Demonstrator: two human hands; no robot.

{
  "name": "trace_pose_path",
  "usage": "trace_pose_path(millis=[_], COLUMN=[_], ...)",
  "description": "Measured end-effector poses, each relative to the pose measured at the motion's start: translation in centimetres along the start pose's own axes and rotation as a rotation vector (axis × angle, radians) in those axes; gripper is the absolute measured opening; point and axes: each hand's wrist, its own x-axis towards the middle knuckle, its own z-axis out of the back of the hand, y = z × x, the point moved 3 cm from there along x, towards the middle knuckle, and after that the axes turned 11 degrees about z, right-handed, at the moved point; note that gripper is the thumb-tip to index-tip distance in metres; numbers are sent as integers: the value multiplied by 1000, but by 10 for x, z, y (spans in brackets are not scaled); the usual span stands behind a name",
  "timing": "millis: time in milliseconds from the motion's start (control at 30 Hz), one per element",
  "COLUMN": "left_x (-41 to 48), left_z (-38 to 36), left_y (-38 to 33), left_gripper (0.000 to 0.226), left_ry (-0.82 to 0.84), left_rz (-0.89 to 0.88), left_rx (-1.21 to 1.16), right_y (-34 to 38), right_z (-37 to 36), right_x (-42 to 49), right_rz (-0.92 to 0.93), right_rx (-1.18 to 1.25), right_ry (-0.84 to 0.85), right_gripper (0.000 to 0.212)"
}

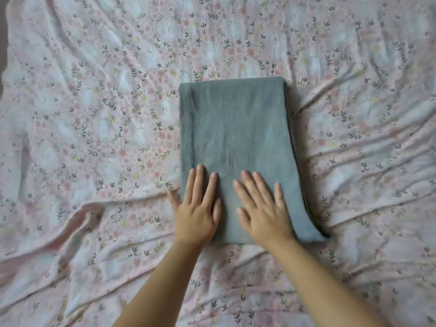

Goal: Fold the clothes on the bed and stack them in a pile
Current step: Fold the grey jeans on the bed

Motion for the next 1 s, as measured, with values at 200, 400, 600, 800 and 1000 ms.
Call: trace_pose_path(millis=[200, 400, 600, 800, 1000], left_x=[-13, 28, 28, -8, -50], left_z=[20, 34, 59, 98, 111], left_y=[20, 18, 22, 75, 157], left_gripper=[52, 58, 53, 50, 48], left_ry=[30, 210, 181, 44, 1], left_rz=[235, 372, 335, 386, 539], left_rx=[-396, -898, -933, -867, -787], right_y=[-63, -86, -79, -3, 85], right_z=[18, 33, 41, 65, 59], right_x=[-40, -17, -7, -6, 3], right_rz=[-219, -430, -483, -358, -286], right_rx=[147, 967, 1104, 1036, 1070], right_ry=[-100, -163, -158, -214, -223], right_gripper=[50, 64, 67, 61, 58])
